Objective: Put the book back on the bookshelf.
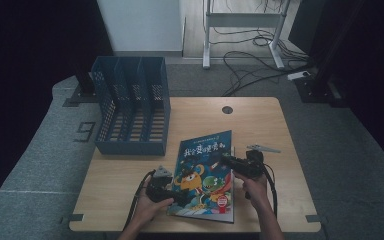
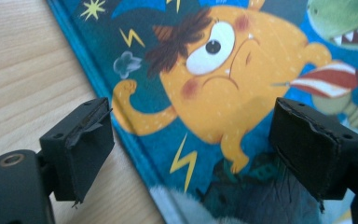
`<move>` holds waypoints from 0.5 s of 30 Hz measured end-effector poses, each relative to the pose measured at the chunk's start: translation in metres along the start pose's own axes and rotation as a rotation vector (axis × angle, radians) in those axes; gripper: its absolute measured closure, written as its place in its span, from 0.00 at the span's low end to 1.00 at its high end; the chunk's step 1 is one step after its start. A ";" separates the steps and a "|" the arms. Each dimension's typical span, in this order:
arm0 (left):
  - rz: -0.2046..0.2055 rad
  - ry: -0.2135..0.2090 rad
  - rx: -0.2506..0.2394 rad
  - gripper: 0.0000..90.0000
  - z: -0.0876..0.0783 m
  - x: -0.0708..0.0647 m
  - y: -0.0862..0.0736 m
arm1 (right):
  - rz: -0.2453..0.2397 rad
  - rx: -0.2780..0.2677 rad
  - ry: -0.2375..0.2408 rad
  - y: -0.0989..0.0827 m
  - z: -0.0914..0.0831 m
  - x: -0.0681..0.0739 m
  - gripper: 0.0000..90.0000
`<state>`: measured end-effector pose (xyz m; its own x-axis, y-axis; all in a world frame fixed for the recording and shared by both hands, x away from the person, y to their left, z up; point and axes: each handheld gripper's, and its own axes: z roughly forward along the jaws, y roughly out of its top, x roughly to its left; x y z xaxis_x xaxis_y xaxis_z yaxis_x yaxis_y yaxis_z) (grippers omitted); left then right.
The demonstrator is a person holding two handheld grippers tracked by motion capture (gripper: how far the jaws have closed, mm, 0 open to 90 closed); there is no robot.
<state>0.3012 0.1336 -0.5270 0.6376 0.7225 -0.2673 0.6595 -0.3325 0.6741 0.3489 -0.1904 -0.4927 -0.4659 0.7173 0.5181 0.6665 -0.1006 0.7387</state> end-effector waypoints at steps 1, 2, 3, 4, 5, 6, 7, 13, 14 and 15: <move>0.001 0.000 0.003 0.15 -0.002 0.001 -0.001 | -0.007 0.001 -0.007 0.002 0.000 0.002 0.77; 0.002 0.004 0.004 0.15 -0.003 0.002 -0.002 | -0.014 0.006 -0.013 0.004 0.001 0.005 0.77; 0.004 0.009 0.006 0.15 -0.005 0.002 -0.004 | -0.014 0.006 -0.013 0.004 0.001 0.005 0.77; 0.004 0.013 0.007 0.15 -0.007 0.004 -0.007 | -0.027 0.018 -0.027 0.008 0.001 0.010 0.77; 0.004 0.013 0.007 0.15 -0.007 0.004 -0.007 | -0.027 0.018 -0.027 0.008 0.001 0.010 0.77; 0.006 0.016 0.009 0.15 -0.008 0.004 -0.008 | -0.035 0.025 -0.034 0.010 0.001 0.013 0.77; 0.005 0.019 0.008 0.15 -0.009 0.004 -0.009 | -0.040 0.032 -0.040 0.012 0.001 0.015 0.77; 0.032 0.023 0.020 0.14 -0.015 0.001 -0.012 | -0.077 0.063 -0.071 0.025 0.004 0.029 0.77; 0.035 0.024 0.021 0.14 -0.016 0.000 -0.013 | -0.077 0.063 -0.071 0.025 0.004 0.029 0.77; 0.038 0.025 0.022 0.14 -0.017 0.000 -0.015 | -0.082 0.064 -0.073 0.026 0.005 0.031 0.77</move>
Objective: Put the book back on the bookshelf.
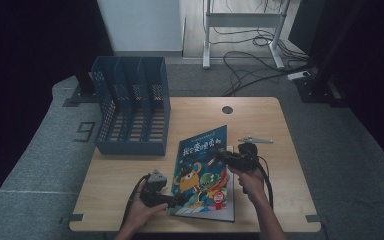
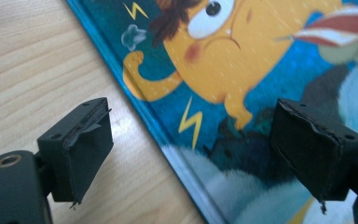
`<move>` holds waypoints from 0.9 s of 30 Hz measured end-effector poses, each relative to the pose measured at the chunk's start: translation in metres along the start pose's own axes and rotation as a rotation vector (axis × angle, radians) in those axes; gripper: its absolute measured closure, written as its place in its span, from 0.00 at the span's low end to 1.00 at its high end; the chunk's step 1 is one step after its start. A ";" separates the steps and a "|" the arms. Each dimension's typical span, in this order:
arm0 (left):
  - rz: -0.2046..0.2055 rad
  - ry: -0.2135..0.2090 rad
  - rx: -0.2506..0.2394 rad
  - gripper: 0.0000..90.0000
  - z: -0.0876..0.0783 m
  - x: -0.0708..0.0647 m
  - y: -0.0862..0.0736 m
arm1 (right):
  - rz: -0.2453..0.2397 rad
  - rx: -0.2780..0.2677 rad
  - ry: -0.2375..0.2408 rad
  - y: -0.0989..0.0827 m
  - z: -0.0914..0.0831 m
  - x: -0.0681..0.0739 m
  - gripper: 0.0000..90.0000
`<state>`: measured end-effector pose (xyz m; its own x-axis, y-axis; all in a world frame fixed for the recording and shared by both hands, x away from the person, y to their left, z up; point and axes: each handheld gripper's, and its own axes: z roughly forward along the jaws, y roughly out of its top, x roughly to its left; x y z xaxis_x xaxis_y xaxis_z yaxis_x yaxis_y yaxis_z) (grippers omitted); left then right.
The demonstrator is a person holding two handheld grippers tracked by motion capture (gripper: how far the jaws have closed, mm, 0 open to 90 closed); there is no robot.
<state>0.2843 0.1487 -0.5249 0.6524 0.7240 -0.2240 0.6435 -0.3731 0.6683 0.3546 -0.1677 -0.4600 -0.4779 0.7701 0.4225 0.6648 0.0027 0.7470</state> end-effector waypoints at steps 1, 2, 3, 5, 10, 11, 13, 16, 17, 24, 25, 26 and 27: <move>0.002 -0.001 -0.001 0.14 -0.001 0.000 -0.001 | -0.009 0.004 -0.006 0.003 0.001 0.002 0.77; 0.004 0.002 0.001 0.14 -0.002 0.000 -0.003 | -0.009 0.004 -0.006 0.003 0.001 0.002 0.77; 0.006 0.007 0.004 0.13 -0.003 0.000 -0.007 | -0.014 0.008 -0.009 0.005 0.002 0.004 0.77; 0.008 0.008 0.005 0.13 -0.004 0.000 -0.009 | -0.018 0.012 -0.013 0.006 0.003 0.005 0.77; 0.015 0.003 0.017 0.13 -0.008 -0.002 -0.019 | -0.020 0.014 -0.013 0.009 0.005 0.005 0.77; 0.020 0.001 0.019 0.13 -0.009 -0.003 -0.021 | -0.019 0.017 -0.013 0.009 0.005 0.005 0.77; 0.027 -0.006 0.023 0.12 -0.010 -0.006 -0.024 | -0.013 0.014 -0.011 0.009 0.006 0.004 0.78; 0.037 -0.018 0.031 0.12 -0.011 -0.010 -0.025 | -0.010 0.013 -0.010 0.010 0.008 0.003 0.78; 0.042 -0.025 0.032 0.12 -0.012 -0.011 -0.026 | -0.010 0.014 -0.010 0.010 0.008 0.003 0.78; 0.072 -0.062 0.080 0.07 -0.010 -0.018 -0.027 | -0.011 0.021 -0.007 0.012 0.009 0.003 0.78; 0.075 -0.067 0.080 0.05 -0.008 -0.019 -0.028 | -0.008 0.022 -0.006 0.012 0.009 0.002 0.78; 0.075 -0.067 0.080 0.05 -0.008 -0.019 -0.028 | -0.008 0.022 -0.006 0.012 0.009 0.002 0.78; 0.071 -0.063 0.076 0.05 -0.008 -0.019 -0.029 | -0.007 0.022 -0.005 0.012 0.009 0.002 0.78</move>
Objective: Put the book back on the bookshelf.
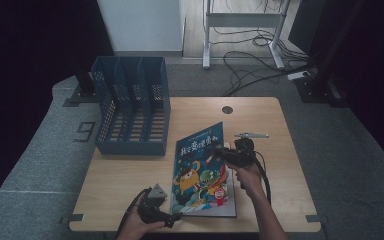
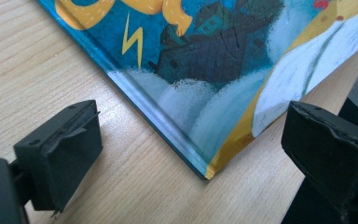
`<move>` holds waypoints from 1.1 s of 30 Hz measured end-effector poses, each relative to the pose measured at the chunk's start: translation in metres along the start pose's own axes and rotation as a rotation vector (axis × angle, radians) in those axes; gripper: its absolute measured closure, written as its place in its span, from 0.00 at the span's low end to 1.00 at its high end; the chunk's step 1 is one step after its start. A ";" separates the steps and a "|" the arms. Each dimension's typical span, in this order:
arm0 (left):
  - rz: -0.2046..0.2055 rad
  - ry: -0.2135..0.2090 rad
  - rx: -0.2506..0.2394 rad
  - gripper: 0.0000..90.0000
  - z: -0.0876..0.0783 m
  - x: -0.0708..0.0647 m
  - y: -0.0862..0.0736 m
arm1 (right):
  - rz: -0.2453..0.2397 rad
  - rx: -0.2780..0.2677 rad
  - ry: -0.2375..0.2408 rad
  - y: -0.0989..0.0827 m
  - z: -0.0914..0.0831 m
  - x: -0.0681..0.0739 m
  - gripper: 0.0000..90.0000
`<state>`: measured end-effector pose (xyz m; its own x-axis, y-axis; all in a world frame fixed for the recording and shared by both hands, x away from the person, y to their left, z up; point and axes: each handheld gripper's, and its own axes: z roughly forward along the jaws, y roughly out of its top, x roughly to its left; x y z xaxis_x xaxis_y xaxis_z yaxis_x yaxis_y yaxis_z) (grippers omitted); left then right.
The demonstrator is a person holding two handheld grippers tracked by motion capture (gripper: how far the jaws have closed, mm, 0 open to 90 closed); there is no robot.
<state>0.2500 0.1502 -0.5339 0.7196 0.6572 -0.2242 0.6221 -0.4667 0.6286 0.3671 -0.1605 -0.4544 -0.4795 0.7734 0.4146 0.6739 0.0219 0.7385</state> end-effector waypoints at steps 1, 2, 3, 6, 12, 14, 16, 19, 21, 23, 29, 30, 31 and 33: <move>-0.006 0.000 -0.006 0.04 0.000 0.000 0.000 | 0.000 0.000 0.000 0.000 0.000 0.000 0.78; -0.008 -0.001 -0.006 0.04 0.000 0.000 0.000 | -0.002 -0.002 0.001 0.000 0.000 0.000 0.78; -0.009 -0.001 -0.007 0.04 0.001 0.000 0.000 | -0.004 -0.001 0.001 0.000 0.000 0.000 0.78; -0.003 0.000 -0.002 0.04 0.001 -0.002 0.000 | -0.002 0.000 0.003 0.001 0.001 -0.001 0.78; 0.050 0.080 0.014 0.07 0.011 -0.013 -0.001 | 0.003 0.004 0.011 0.001 0.001 -0.003 0.79; 0.037 0.081 0.008 0.08 0.011 -0.012 0.000 | 0.001 0.005 0.014 0.002 0.001 -0.003 0.78; 0.033 0.075 0.007 0.07 0.012 -0.011 0.001 | 0.001 0.003 0.015 0.002 0.001 -0.003 0.79; 0.033 0.072 0.010 0.07 0.014 -0.010 0.005 | 0.005 0.001 0.013 0.004 0.002 -0.005 0.79; 0.027 0.069 0.014 0.07 0.017 -0.007 0.010 | 0.006 -0.004 0.004 0.007 0.003 -0.006 0.79; 0.022 0.064 0.010 0.07 0.021 -0.005 0.015 | 0.005 -0.007 -0.011 0.012 0.003 -0.006 0.79; 0.014 0.051 0.015 0.07 0.026 -0.001 0.023 | 0.000 0.002 -0.034 0.020 0.004 -0.010 0.79; 0.014 0.050 0.015 0.07 0.026 -0.001 0.023 | 0.002 0.005 -0.032 0.021 0.005 -0.010 0.79; 0.014 0.045 0.013 0.07 0.026 -0.001 0.023 | 0.002 0.005 -0.032 0.021 0.005 -0.011 0.79; 0.009 0.037 0.011 0.07 0.025 0.000 0.023 | -0.001 0.009 -0.032 0.022 0.005 -0.011 0.79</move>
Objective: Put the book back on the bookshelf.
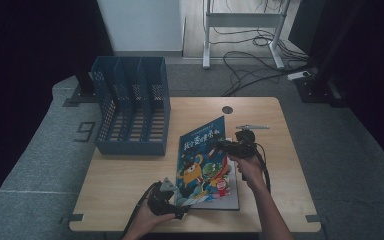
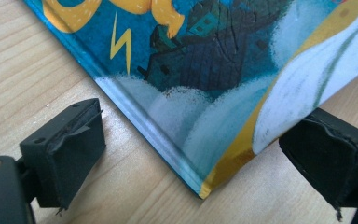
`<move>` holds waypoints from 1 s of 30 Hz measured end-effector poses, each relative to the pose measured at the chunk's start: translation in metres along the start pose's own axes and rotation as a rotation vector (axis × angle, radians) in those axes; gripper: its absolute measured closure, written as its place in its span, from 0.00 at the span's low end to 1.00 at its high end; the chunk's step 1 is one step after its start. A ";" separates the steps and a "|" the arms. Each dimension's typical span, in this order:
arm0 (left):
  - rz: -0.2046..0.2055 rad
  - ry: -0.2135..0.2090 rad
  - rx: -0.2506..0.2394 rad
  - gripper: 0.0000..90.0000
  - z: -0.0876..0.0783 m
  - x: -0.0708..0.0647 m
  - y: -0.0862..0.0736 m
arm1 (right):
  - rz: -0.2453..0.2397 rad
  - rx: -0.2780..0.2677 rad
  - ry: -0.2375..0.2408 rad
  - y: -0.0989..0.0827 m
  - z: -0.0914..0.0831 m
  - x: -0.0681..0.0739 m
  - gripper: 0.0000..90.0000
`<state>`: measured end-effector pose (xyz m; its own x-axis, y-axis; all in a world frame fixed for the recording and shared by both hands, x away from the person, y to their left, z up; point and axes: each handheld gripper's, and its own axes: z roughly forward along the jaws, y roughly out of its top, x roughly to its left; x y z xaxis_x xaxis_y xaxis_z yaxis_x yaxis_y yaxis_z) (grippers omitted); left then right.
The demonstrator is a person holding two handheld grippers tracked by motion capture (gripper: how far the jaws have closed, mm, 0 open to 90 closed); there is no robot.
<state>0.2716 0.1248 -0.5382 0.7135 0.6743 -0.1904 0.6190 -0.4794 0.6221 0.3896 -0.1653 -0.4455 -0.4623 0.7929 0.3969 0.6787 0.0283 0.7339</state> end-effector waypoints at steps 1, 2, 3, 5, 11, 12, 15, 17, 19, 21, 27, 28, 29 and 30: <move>-0.002 -0.002 0.000 0.08 -0.001 0.000 0.000 | -0.005 0.003 -0.003 0.000 0.000 0.000 0.78; -0.003 0.000 0.000 0.08 -0.001 0.001 -0.001 | -0.005 0.004 -0.004 0.000 0.000 0.000 0.77; -0.008 0.004 0.001 0.08 -0.003 0.001 -0.002 | -0.006 0.007 -0.004 0.001 0.000 0.000 0.77; -0.008 0.001 0.001 0.08 -0.003 0.001 -0.003 | -0.007 0.006 -0.007 0.001 0.000 -0.001 0.77; -0.011 0.005 0.000 0.08 -0.006 0.002 -0.006 | -0.004 0.013 0.005 0.002 0.000 -0.003 0.75; -0.009 0.011 -0.002 0.09 -0.007 0.002 -0.007 | -0.002 0.015 0.008 0.002 -0.001 -0.004 0.75; -0.008 0.014 -0.009 0.10 -0.009 0.003 -0.010 | 0.000 0.015 0.012 0.002 -0.001 -0.005 0.75; -0.010 0.012 -0.009 0.10 -0.010 0.004 -0.010 | 0.000 0.015 0.013 0.002 -0.002 -0.005 0.75; -0.009 0.010 -0.008 0.10 -0.009 0.005 -0.010 | 0.001 0.012 0.020 0.002 0.000 -0.004 0.74; -0.007 0.007 -0.006 0.09 -0.009 0.005 -0.009 | 0.005 0.013 0.036 0.003 0.003 -0.003 0.73; -0.006 -0.006 -0.007 0.10 -0.010 0.007 -0.009 | 0.023 0.018 0.068 0.006 0.010 -0.002 0.74; -0.006 -0.006 -0.007 0.10 -0.010 0.007 -0.009 | 0.024 0.020 0.066 0.006 0.013 -0.002 0.76; -0.007 -0.006 -0.007 0.10 -0.010 0.007 -0.009 | 0.024 0.023 0.063 0.006 0.014 -0.002 0.77; -0.008 -0.006 -0.007 0.10 -0.010 0.007 -0.009 | 0.025 0.024 0.060 0.006 0.015 -0.002 0.78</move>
<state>0.2679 0.1394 -0.5379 0.7107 0.6747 -0.1994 0.6222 -0.4704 0.6258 0.4033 -0.1578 -0.4506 -0.4780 0.7558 0.4476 0.7034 0.0241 0.7104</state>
